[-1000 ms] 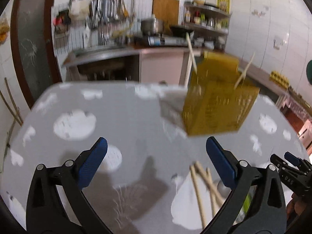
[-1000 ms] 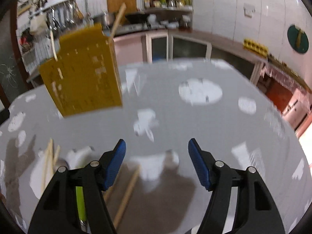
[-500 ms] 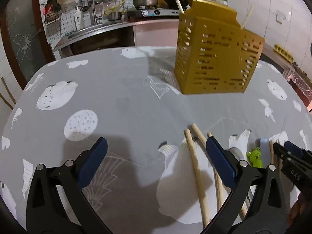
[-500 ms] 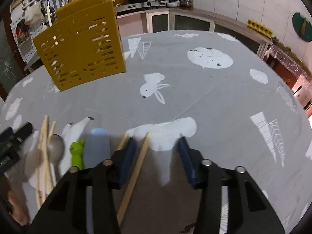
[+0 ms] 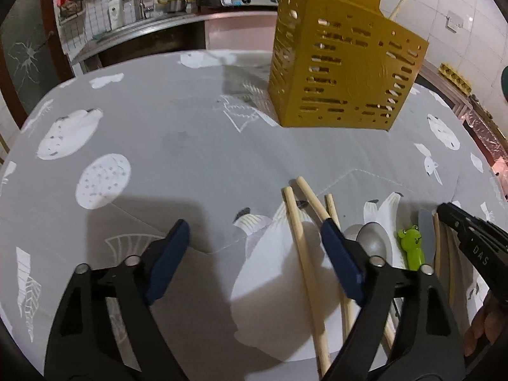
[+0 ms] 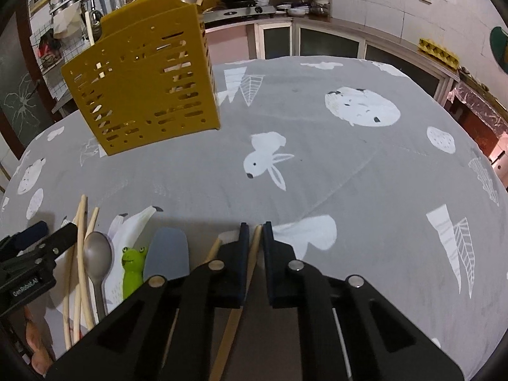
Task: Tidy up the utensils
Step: 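Close the left tool on a chopstick while the right tool grasps another chopstick, then lift both chopsticks and carry them above the yellow holder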
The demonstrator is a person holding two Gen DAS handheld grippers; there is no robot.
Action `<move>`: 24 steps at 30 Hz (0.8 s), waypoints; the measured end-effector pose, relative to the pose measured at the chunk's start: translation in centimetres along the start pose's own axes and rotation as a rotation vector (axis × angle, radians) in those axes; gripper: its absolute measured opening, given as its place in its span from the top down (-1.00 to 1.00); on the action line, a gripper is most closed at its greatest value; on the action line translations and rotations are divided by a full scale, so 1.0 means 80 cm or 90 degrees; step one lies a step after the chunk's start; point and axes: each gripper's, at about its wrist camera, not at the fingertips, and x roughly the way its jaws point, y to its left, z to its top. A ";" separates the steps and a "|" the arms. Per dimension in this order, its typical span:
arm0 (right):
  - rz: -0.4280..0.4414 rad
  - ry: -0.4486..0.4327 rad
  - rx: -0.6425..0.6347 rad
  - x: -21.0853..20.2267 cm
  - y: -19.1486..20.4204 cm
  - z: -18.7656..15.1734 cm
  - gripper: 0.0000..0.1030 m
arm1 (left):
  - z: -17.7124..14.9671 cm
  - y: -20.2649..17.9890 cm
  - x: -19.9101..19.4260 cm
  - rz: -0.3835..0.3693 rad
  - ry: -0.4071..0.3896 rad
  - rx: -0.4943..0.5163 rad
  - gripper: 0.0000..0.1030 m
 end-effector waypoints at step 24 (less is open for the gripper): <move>0.012 -0.040 0.005 -0.015 -0.003 0.009 0.87 | 0.020 -0.022 0.002 -0.021 -0.010 0.006 0.89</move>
